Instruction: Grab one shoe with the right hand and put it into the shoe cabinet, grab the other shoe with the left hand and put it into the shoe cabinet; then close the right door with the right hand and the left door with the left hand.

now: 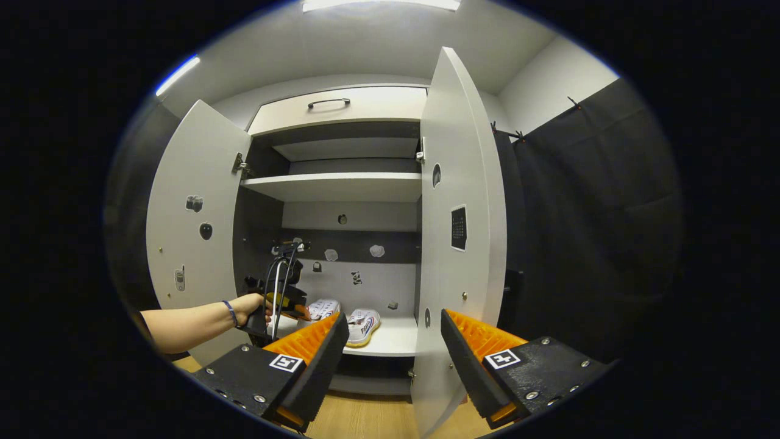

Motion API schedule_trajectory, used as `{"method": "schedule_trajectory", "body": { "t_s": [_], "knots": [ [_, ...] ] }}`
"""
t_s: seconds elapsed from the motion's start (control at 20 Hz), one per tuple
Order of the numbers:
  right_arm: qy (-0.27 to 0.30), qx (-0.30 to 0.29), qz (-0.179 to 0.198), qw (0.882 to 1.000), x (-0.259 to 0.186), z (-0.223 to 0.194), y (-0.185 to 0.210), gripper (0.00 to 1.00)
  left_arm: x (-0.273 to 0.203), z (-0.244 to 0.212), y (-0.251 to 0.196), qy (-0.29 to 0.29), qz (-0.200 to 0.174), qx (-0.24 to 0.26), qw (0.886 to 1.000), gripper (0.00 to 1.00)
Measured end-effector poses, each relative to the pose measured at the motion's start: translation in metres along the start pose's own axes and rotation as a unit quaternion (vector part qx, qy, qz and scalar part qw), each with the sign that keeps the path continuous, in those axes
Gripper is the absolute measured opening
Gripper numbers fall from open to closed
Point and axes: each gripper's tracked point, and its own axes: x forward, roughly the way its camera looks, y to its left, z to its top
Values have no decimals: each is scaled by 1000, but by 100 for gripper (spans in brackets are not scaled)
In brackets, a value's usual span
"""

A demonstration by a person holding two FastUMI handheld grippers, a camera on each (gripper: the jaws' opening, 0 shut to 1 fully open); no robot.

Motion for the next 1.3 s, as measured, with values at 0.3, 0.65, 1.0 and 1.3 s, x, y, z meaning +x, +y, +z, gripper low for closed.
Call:
{"method": "schedule_trajectory", "body": {
  "t_s": [0.3, 0.65, 1.0, 1.3],
  "knots": [
    [6, 7, 17, 1000, 0, -3, 11, 93, -6, -2, 6, -3, 18, 17, 1000, 7],
    [-4, 14, 40, 999, -12, 13, 19, 93, -55, 20, -3, -71, 34, 47, 996, 97],
    [-30, 5, 61, 998, -33, 43, 16, 93, -176, 33, -47, -205, 18, 66, 976, 97],
    [-39, 8, 30, 999, -42, 54, -26, 93, -288, 20, -70, -289, 14, 112, 951, 97]
  ]
}}
